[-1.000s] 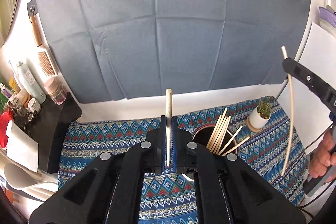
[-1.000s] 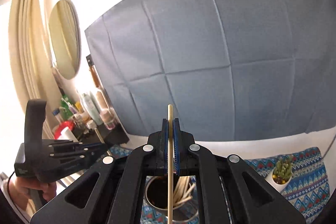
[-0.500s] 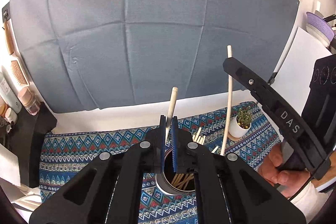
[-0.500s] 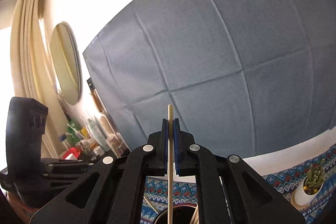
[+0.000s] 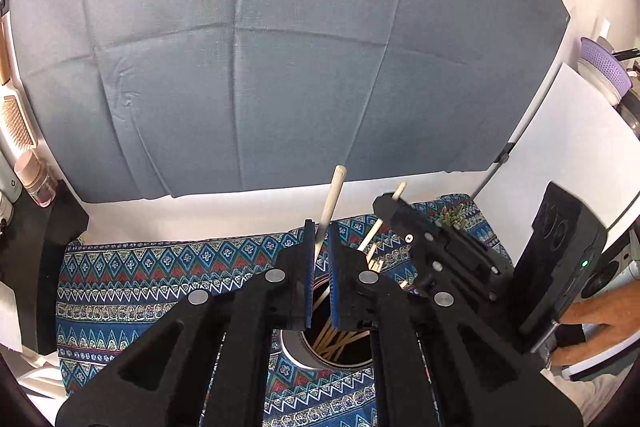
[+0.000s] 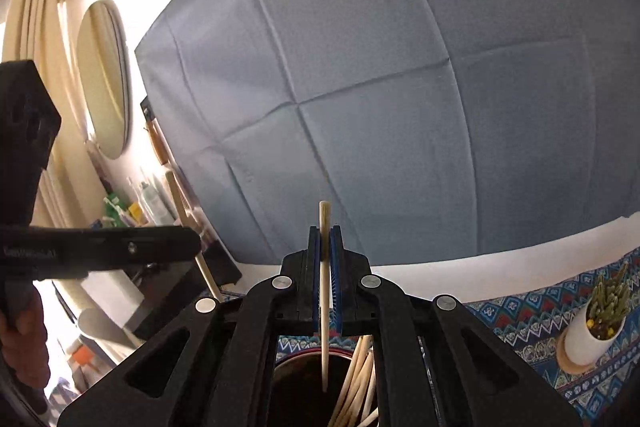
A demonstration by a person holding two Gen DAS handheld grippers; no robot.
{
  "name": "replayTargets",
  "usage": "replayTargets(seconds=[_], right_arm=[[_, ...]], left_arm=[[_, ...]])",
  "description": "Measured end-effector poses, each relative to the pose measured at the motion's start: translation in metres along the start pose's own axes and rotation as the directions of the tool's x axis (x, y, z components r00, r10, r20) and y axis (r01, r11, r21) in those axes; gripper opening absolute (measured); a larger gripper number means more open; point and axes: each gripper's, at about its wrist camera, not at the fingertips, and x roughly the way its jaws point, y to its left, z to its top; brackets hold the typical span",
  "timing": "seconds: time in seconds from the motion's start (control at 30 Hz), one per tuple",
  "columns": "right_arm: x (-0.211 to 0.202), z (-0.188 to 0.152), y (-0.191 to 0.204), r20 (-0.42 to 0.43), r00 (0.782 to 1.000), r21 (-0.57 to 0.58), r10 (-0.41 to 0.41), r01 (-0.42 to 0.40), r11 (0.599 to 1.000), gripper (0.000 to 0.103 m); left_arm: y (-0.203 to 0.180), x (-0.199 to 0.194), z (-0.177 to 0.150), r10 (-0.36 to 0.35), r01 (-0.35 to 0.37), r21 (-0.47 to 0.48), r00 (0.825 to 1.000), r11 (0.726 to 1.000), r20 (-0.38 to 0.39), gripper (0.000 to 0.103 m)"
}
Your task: Organize utensils
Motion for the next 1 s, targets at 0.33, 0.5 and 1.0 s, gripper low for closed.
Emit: replayTargets(seconds=[0.33,0.5,1.0], right_arm=[[-0.013,-0.022,0.005,-0.053,0.997,-0.072,-0.051,0.048,0.996,0.005],[-0.021,-0.031,0.003,-0.066,0.995,-0.079,-0.077,0.072,0.994,0.008],[-0.061,-0.038,-0.021,-0.089,0.982,-0.046,-0.169,0.165,0.985,0.076]], left_arm=[[-0.025,-0.035,0.014,0.005,-0.008,0.032,0.998,0.999,0.066,0.006],[-0.036,-0.020,0.003,0.039,-0.040,0.056,0.999,0.998,0.019,0.006],[-0.019,-0.008,-0.046,0.107,-0.106,0.017,0.992,0.994,-0.072,0.056]])
